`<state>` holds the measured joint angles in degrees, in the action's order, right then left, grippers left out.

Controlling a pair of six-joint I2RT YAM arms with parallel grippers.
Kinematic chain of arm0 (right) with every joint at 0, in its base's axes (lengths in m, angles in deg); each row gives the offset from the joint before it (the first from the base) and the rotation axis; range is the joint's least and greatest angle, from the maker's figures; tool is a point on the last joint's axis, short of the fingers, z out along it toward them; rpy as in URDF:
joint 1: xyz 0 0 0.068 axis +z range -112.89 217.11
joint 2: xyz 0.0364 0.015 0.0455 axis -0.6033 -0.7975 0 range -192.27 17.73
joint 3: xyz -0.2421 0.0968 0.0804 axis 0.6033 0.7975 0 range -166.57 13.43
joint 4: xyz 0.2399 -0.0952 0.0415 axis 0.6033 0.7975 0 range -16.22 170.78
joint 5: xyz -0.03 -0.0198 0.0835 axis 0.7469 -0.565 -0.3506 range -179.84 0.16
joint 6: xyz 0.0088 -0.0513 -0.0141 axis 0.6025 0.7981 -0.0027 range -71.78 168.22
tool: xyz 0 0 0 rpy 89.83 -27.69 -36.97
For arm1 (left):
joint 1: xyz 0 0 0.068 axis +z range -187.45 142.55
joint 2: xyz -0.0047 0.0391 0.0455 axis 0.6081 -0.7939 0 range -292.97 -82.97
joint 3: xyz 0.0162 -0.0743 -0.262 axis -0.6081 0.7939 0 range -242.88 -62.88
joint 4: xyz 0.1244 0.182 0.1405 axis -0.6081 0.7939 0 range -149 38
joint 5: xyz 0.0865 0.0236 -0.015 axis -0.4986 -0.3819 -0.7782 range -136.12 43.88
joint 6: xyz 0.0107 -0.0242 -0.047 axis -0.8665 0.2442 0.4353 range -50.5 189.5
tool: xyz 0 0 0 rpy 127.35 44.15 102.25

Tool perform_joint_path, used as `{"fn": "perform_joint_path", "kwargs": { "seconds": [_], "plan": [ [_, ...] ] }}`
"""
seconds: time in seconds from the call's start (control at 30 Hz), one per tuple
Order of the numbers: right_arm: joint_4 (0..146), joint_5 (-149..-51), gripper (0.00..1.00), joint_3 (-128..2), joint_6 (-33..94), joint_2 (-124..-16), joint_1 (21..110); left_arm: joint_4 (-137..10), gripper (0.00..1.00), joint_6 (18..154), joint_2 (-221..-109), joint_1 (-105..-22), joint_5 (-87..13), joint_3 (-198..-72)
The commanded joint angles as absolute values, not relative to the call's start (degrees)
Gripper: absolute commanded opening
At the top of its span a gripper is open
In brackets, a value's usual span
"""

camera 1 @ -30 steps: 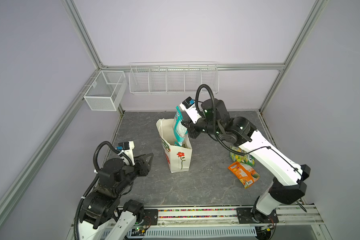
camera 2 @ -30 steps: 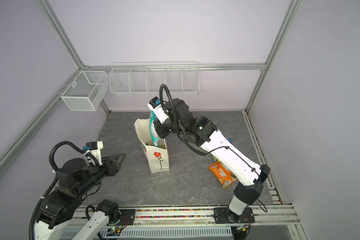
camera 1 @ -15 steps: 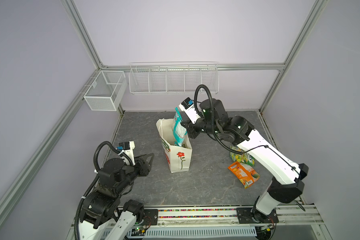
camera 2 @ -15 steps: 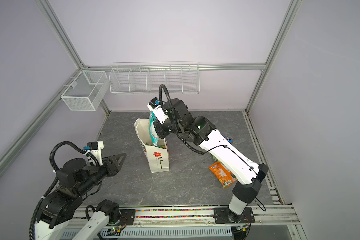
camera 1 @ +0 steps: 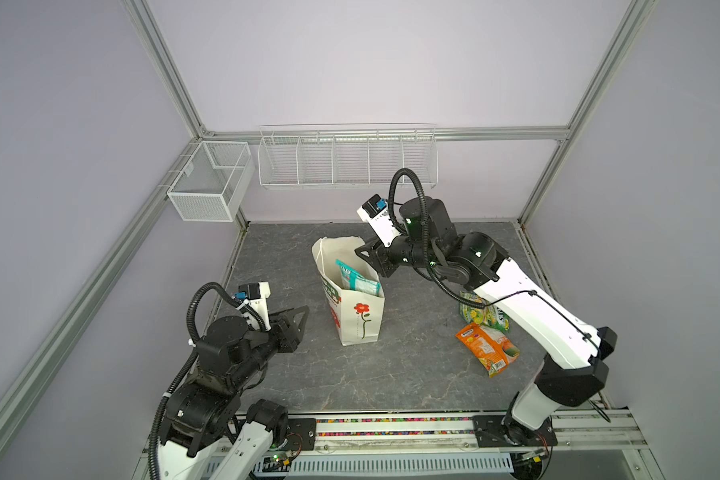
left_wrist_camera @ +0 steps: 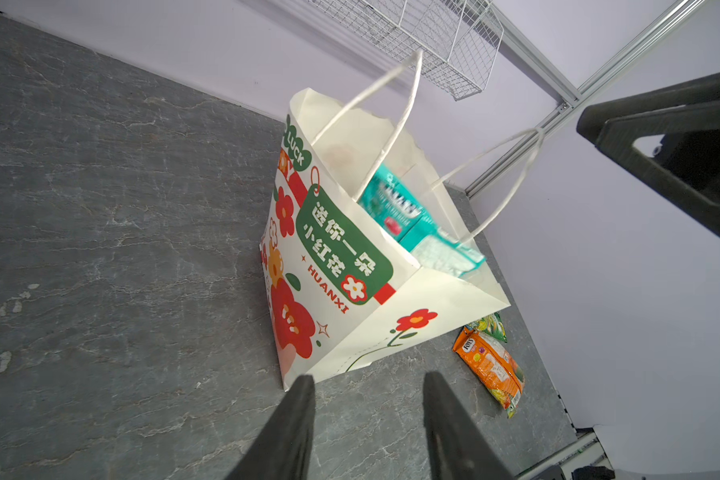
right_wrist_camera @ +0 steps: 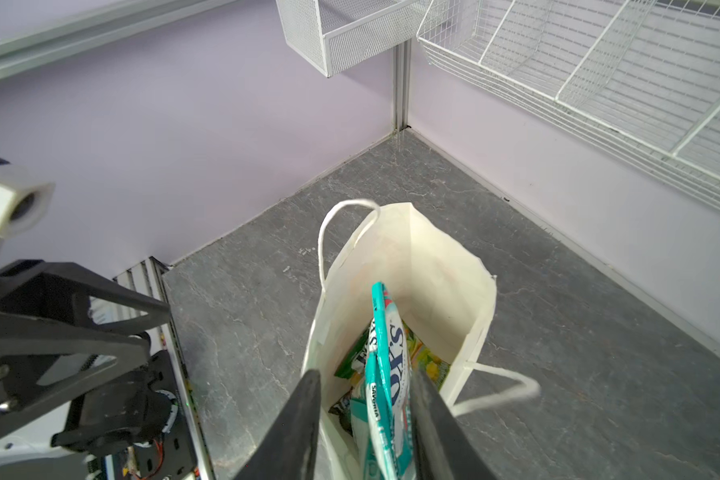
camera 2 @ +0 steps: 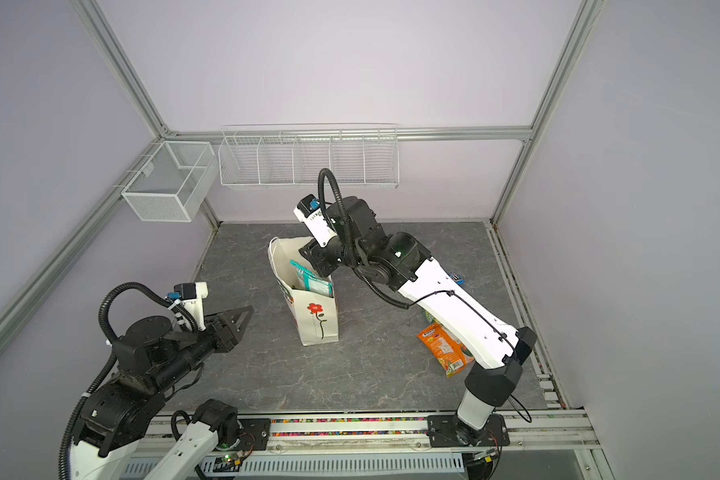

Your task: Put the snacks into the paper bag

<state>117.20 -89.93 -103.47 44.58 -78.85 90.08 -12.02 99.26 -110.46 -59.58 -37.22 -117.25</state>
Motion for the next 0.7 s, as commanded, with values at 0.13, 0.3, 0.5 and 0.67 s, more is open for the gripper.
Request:
{"fn": "perform_joint_path", "kwargs": {
  "seconds": [0.13, 0.3, 0.5, 0.67],
  "plan": [
    [113.7, -91.5, 0.64, -100.5, 42.9, -75.5, 89.8, -12.3, 0.43, 99.6, -110.4, -59.4, -36.1, -116.8],
    [112.6, -92.1, 0.81, -97.7, 42.2, -73.0, 89.8, -12.5, 0.44, 99.9, -110.9, -59.4, -34.8, -117.0],
    [111.2, -91.3, 0.95, -93.4, 41.6, -69.9, 89.9, -13.0, 0.45, 100.3, -111.4, -59.6, -32.7, -117.1],
    [110.2, -90.8, 1.00, -90.1, 41.2, -67.5, 89.8, -13.6, 0.47, 101.0, -111.8, -61.3, -32.3, -116.8]
  ]
}}
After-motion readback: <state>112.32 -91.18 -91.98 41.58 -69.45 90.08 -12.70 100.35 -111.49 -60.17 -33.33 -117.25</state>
